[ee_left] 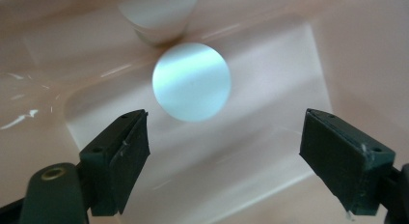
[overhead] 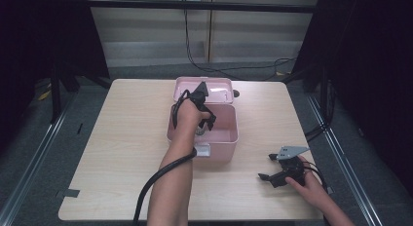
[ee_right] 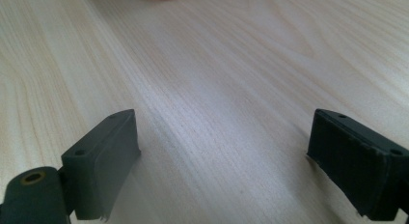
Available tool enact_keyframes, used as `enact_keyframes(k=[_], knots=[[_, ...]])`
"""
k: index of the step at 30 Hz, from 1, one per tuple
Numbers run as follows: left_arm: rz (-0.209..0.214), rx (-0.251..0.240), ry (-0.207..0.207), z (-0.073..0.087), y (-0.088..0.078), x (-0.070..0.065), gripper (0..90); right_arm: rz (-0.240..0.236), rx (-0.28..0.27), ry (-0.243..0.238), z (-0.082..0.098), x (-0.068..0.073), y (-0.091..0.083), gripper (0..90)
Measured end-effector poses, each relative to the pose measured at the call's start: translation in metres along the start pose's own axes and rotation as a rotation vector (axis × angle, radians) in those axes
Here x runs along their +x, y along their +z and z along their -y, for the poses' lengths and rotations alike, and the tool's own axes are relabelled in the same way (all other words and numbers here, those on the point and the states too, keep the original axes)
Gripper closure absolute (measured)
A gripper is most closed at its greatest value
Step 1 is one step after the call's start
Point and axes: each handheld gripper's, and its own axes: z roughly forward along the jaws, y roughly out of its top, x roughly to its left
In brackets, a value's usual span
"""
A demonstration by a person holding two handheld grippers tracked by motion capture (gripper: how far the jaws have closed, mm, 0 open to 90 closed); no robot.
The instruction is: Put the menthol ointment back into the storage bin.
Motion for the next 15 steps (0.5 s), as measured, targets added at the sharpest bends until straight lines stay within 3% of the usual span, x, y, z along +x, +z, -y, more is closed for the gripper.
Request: enact_keyframes(k=[6,15], knots=[[0.014,0.011,0.007,0.002,-0.013,0.0,17.4,0.0,0.001,0.001,0.0,0.0,0.0,10.0],[0.013,-0.01,0.02,0.007,-0.038,-0.001,18.4,-0.005,0.0,0.004,0.0,0.0,0.0,10.0]])
